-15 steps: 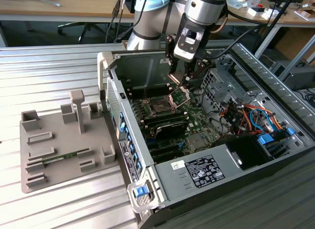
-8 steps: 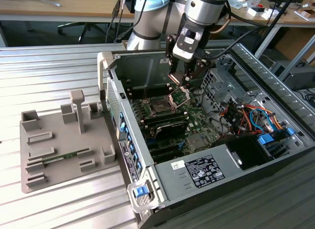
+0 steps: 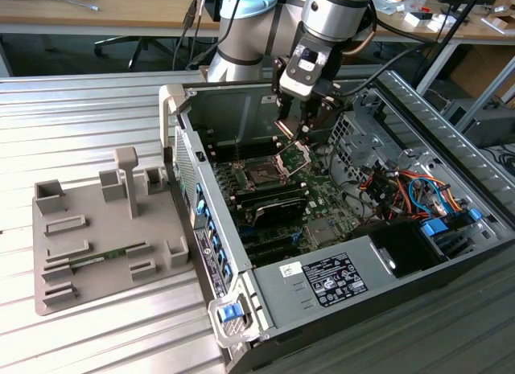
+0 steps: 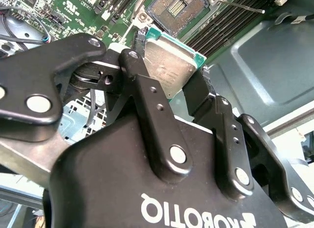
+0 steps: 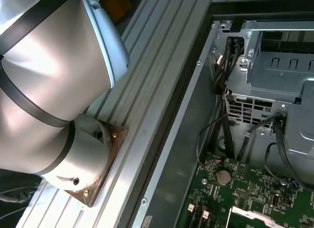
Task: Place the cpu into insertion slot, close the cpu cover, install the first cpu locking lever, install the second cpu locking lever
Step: 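Place the cpu into insertion slot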
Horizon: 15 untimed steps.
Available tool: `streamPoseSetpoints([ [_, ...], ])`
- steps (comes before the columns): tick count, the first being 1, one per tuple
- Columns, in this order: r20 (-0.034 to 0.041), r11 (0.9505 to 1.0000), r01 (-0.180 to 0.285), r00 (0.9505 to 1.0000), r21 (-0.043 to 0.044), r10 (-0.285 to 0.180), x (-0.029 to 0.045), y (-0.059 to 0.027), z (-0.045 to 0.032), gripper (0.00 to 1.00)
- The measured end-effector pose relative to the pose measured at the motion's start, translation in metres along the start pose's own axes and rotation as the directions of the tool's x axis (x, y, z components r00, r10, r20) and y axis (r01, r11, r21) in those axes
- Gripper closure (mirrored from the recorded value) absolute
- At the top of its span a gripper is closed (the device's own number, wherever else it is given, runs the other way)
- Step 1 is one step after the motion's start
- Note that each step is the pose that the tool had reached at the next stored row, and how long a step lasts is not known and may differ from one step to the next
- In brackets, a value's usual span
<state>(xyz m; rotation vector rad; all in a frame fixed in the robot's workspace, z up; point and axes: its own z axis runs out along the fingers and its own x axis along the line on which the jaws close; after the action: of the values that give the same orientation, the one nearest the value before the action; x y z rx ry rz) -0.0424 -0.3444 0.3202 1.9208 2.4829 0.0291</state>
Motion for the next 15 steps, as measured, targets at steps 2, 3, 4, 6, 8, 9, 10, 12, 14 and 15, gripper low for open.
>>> streamPoseSetpoints([
  [2,0.0001,1.0,-0.008,1.0,-0.0001,0.008,0.0,0.0,0.0001,0.46],
  [3,0.0001,0.9999,-0.012,0.9999,-0.0001,0.012,0.0,0.0,0.0001,0.46],
  [4,0.0002,0.9999,-0.016,0.9999,-0.0001,0.016,0.0,0.0,0.0001,0.46],
  [6,0.0003,0.9997,-0.024,0.9997,-0.0003,0.024,0.0,0.0,0.0001,0.46],
  [8,0.0005,0.9994,-0.034,0.9994,-0.0003,0.034,0.0,0.0,0.0002,0.46],
  [9,0.0005,0.9993,-0.038,0.9993,-0.0004,0.038,0.0,0.0,0.0002,0.46],
  [10,0.0006,0.9991,-0.043,0.9991,-0.0004,0.043,0.0,0.0,0.0002,0.46],
  [12,0.0008,0.9987,-0.05,0.9987,-0.0005,0.05,0.0,0.0,0.0003,0.46],
  [14,0.0009,0.9983,-0.058,0.9983,-0.0006,0.058,0.0,0.0,0.0003,0.46],
  [15,0.0009,0.9981,-0.062,0.9981,-0.0006,0.062,0.0,0.0,0.0004,0.46],
])
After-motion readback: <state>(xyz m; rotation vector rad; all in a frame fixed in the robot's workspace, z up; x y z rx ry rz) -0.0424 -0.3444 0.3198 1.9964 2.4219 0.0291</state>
